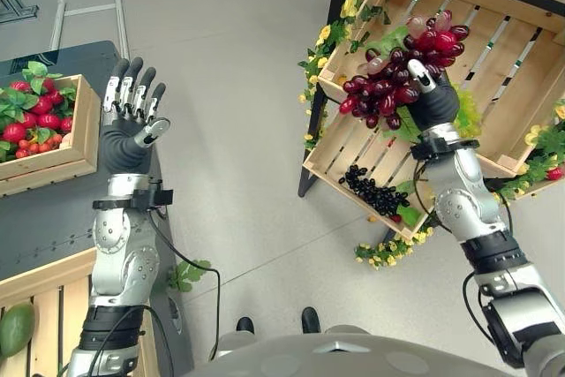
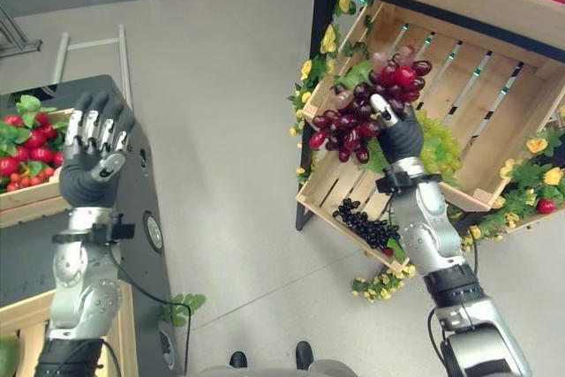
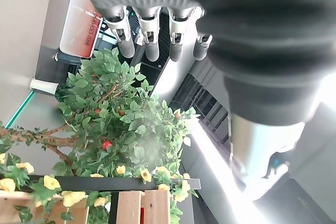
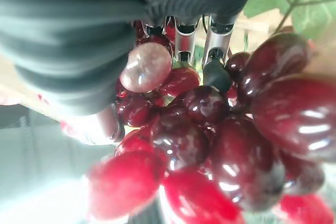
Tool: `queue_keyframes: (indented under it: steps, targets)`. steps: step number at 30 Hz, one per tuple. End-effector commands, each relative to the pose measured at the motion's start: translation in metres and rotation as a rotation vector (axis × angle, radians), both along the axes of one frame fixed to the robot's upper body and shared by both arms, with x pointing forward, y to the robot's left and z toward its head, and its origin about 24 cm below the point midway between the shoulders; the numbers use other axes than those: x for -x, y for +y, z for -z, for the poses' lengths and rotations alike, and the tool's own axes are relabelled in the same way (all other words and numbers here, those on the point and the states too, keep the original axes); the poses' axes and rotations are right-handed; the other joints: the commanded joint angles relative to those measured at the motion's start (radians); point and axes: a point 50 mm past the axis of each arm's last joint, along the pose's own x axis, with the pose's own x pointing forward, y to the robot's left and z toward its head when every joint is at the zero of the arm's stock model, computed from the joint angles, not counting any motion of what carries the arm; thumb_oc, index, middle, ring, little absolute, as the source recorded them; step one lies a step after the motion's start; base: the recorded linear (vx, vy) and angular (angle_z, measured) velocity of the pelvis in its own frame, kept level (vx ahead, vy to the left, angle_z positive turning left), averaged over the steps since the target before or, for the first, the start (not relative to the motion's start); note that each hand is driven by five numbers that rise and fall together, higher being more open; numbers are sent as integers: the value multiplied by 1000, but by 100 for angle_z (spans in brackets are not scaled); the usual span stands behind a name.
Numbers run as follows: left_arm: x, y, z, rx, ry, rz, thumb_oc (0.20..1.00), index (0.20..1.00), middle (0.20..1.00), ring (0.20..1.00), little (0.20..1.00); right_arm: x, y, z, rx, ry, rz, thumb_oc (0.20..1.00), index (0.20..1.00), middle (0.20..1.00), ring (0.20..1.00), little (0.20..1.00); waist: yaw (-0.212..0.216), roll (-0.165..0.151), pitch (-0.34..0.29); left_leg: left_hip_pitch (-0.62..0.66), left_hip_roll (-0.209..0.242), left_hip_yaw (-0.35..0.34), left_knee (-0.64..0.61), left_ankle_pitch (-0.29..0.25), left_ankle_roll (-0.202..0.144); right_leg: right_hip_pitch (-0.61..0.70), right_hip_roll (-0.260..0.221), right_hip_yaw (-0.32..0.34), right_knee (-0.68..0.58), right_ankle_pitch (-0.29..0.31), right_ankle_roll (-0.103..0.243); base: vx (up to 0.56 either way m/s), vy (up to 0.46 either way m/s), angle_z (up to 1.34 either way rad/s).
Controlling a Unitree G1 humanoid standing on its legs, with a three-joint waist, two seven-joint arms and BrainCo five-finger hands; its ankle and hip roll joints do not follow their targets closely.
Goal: Pick up the fruits from the basket on one side to the basket on the other side
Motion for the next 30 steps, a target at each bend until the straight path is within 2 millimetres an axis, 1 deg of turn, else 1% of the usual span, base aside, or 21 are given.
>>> queue_keyframes:
  steps: [1,3,5,6,7,13,16,17,19,21,22,23,24,25,26,27,28,29,30]
  targets:
    - [3,-9,-16,-47,-56,96,1000,1000,1000,1000,1000,-10,-22,-46,-38,-182,147,200,200,200,200,200,29,-54,-73,-22,-5,-21,48,-52,8,6,-82,-16,51,-47,122,7,-11,3]
    - [2,-10,-16,-48,-54,110,1000,1000,1000,1000,1000,-16,-34,-51,-17,-165,210,200,200,200,200,200,32,-54,-73,-22,-4,-26,46,-50,6,8,-82,-23,49,-48,120,2,-3,2]
    - [1,-12,-17,-41,-55,123,1000,1000,1000,1000,1000,-19,-41,-56,-12,-164,241,200,200,200,200,200,34,-54,-69,-24,-3,-31,46,-47,4,8,-81,-30,50,-48,119,-9,-4,5]
    - [1,-13,-17,-43,-50,133,1000,1000,1000,1000,1000,-22,-55,-56,-15,-138,310,200,200,200,200,200,38,-55,-69,-25,-3,-35,44,-45,3,9,-81,-35,49,-48,118,-11,-4,6]
    - [0,-14,-16,-43,-48,139,1000,1000,1000,1000,1000,-24,-61,-56,-5,-124,332,200,200,200,200,200,40,-56,-68,-25,-2,-37,43,-44,2,11,-81,-37,48,-48,117,-8,-7,10]
    - [0,-17,-16,-54,-40,166,1000,1000,1000,1000,1000,-33,-112,-58,93,37,553,200,200,200,200,200,48,-63,-64,-26,-1,-46,41,-39,-4,17,-79,-58,43,-47,115,-7,-2,10]
    - [0,-17,-16,-58,-34,170,1000,1000,1000,1000,1000,-35,-124,-60,147,81,604,200,200,200,200,200,48,-65,-63,-26,1,-46,39,-37,-6,17,-78,-62,43,-46,115,0,0,0]
    - [0,-17,-15,-63,-31,168,1000,1000,1000,1000,1000,-34,-130,-63,189,98,630,200,200,200,200,200,49,-66,-63,-26,2,-47,38,-36,-7,17,-77,-64,42,-46,115,0,0,0]
    - [0,-16,-15,-68,-27,166,1000,1000,1000,1000,1000,-34,-134,-70,249,108,667,200,200,200,200,200,51,-67,-62,-27,2,-48,38,-35,-7,17,-77,-66,42,-45,116,-3,2,2]
    - [0,-16,-15,-74,-23,166,1000,1000,1000,1000,1000,-34,-139,-79,370,119,713,200,200,200,200,200,50,-68,-62,-28,2,-48,38,-35,-8,17,-77,-66,41,-45,116,-7,6,4]
    - [0,-16,-14,-80,-20,166,1000,1000,1000,1000,1000,-34,-140,-81,457,138,733,200,200,200,200,200,50,-69,-61,-29,3,-49,38,-34,-9,17,-77,-67,41,-45,117,0,0,0]
    - [0,-16,-14,-79,-21,165,1000,1000,1000,1000,1000,-35,-140,-81,458,137,733,200,200,200,200,200,50,-68,-61,-29,3,-49,38,-34,-9,17,-77,-67,41,-45,117,0,0,0]
    - [0,-16,-13,-93,-14,170,1000,1000,1000,1000,1000,-33,-147,-86,608,179,786,200,200,200,200,200,49,-72,-62,-30,4,-50,38,-34,-10,16,-77,-68,40,-45,118,0,0,0]
    - [0,-16,-13,-92,-15,169,1000,1000,1000,1000,1000,-34,-147,-86,609,177,786,200,200,200,200,200,48,-71,-61,-30,4,-50,38,-34,-10,16,-77,-68,40,-45,118,0,0,0]
    - [0,-17,-13,-98,-10,173,1000,1000,1000,1000,1000,-34,-151,-84,699,224,810,200,200,200,200,200,50,-75,-61,-31,4,-51,39,-33,-10,15,-77,-69,41,-44,118,0,0,0]
    - [0,-17,-12,-95,-10,173,1000,1000,1000,1000,1000,-34,-152,-87,755,230,836,200,200,200,200,200,49,-75,-61,-31,4,-51,38,-33,-10,15,-77,-69,41,-43,119,0,0,0]
    - [0,-16,-11,-101,-3,166,1000,1000,1000,1000,1000,-34,-154,-88,920,263,860,200,200,200,200,200,49,-79,-61,-33,3,-51,39,-33,-10,13,-77,-69,42,-42,119,0,0,0]
    - [0,-16,-11,-99,-4,164,1000,1000,1000,1000,1000,-35,-154,-89,923,261,860,200,200,200,200,200,48,-77,-61,-33,3,-51,39,-33,-10,13,-77,-69,42,-43,120,0,0,0]
    - [0,-16,-10,-115,2,158,1000,1000,1000,1000,1000,-34,-152,-94,1118,265,872,200,200,200,200,200,44,-76,-60,-33,4,-50,38,-34,-10,12,-76,-67,42,-42,121,0,0,0]
